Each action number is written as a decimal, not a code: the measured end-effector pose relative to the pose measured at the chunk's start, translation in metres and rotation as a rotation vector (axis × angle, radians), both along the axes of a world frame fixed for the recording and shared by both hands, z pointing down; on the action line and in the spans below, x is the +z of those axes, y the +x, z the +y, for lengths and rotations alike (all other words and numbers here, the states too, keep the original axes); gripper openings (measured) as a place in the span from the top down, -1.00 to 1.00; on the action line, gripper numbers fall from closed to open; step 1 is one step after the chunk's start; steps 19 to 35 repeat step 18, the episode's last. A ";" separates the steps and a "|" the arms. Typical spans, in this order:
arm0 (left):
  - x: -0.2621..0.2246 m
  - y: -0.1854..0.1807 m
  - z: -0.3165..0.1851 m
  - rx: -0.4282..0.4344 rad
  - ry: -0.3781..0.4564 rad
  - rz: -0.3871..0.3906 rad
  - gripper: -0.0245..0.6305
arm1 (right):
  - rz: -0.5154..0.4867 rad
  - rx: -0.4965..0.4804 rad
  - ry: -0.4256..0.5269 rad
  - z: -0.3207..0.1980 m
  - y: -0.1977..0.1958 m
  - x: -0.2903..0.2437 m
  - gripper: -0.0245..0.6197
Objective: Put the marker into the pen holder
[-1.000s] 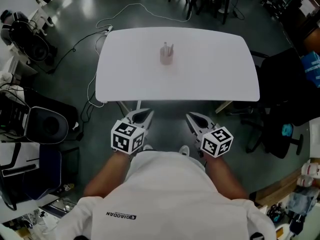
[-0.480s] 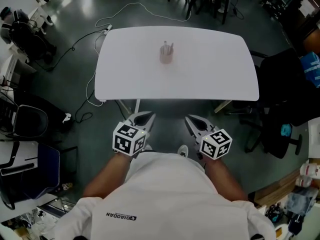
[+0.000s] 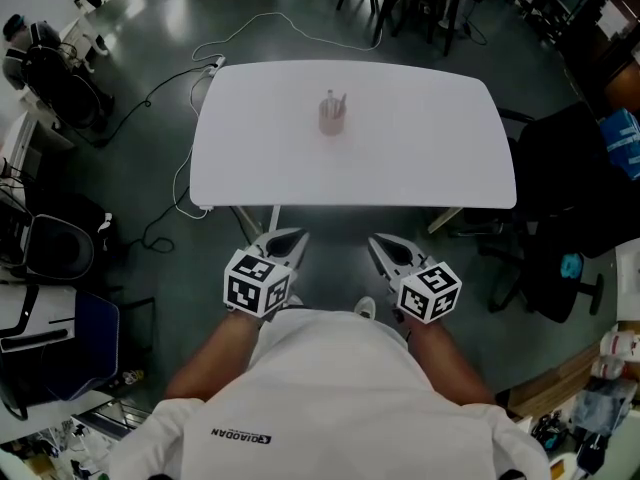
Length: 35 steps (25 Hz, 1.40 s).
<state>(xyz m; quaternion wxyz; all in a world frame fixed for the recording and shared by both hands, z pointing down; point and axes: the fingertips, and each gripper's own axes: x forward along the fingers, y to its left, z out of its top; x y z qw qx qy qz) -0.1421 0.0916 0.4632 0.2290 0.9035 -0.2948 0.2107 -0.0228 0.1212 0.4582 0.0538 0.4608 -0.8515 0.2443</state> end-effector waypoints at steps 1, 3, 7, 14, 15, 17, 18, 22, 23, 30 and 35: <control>0.000 -0.001 0.000 -0.001 0.001 -0.001 0.84 | -0.001 0.000 0.000 0.000 -0.001 0.000 0.87; 0.000 -0.002 -0.001 -0.005 0.002 -0.001 0.84 | 0.002 -0.002 0.000 -0.002 -0.001 0.000 0.87; 0.002 -0.004 -0.003 -0.017 -0.003 0.000 0.84 | 0.003 0.001 -0.008 -0.004 0.000 0.003 0.87; 0.001 -0.006 -0.005 -0.023 -0.001 0.007 0.84 | 0.003 0.001 -0.007 -0.006 -0.004 0.002 0.87; 0.001 -0.006 -0.004 -0.022 -0.001 0.009 0.84 | 0.004 0.001 -0.006 -0.005 -0.004 0.002 0.87; 0.001 -0.006 -0.004 -0.020 0.001 0.010 0.84 | 0.004 0.002 -0.005 -0.005 -0.004 0.001 0.87; 0.001 -0.006 -0.004 -0.019 0.001 0.010 0.84 | 0.004 0.003 -0.004 -0.005 -0.004 0.001 0.87; 0.001 -0.006 -0.004 -0.019 0.001 0.010 0.84 | 0.004 0.003 -0.004 -0.005 -0.004 0.001 0.87; 0.001 -0.006 -0.004 -0.019 0.001 0.010 0.84 | 0.004 0.003 -0.004 -0.005 -0.004 0.001 0.87; 0.001 -0.006 -0.004 -0.019 0.001 0.010 0.84 | 0.004 0.003 -0.004 -0.005 -0.004 0.001 0.87; 0.001 -0.006 -0.004 -0.019 0.001 0.010 0.84 | 0.004 0.003 -0.004 -0.005 -0.004 0.001 0.87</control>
